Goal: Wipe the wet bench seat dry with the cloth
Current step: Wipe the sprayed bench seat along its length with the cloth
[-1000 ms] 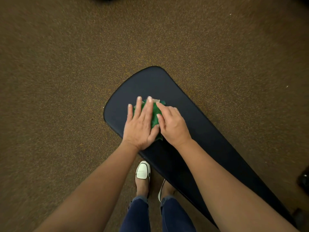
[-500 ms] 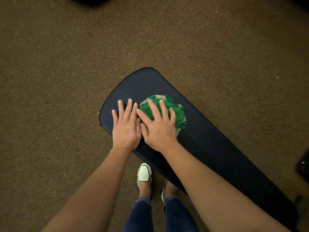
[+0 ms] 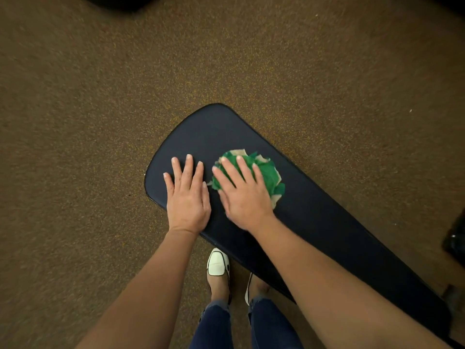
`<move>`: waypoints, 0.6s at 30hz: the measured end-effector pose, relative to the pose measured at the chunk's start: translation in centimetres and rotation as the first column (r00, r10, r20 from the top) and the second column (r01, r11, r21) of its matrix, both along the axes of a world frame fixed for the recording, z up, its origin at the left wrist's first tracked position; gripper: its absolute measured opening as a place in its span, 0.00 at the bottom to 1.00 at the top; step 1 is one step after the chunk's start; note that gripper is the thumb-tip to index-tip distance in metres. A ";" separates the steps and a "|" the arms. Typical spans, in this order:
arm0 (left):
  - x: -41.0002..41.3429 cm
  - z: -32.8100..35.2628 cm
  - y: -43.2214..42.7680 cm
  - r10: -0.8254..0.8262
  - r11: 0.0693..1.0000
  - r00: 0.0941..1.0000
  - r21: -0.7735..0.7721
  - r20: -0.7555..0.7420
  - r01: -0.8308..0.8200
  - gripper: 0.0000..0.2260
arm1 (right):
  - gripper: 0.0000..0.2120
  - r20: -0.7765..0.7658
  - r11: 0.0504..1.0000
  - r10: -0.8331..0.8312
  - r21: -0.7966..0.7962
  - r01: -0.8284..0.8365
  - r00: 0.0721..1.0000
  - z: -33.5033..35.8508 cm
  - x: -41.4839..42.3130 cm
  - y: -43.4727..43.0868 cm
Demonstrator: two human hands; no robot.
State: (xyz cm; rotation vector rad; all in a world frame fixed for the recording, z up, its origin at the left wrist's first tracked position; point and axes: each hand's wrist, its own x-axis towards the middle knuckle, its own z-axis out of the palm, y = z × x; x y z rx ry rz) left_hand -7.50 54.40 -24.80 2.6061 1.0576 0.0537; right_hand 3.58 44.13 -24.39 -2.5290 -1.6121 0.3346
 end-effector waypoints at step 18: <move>0.0 0.0 -0.6 -0.117 0.993 0.992 0.013 0.039 0.117 0.21 | 0.27 -0.001 0.944 -0.322 -0.075 0.321 0.947 -0.1 4.1 0.9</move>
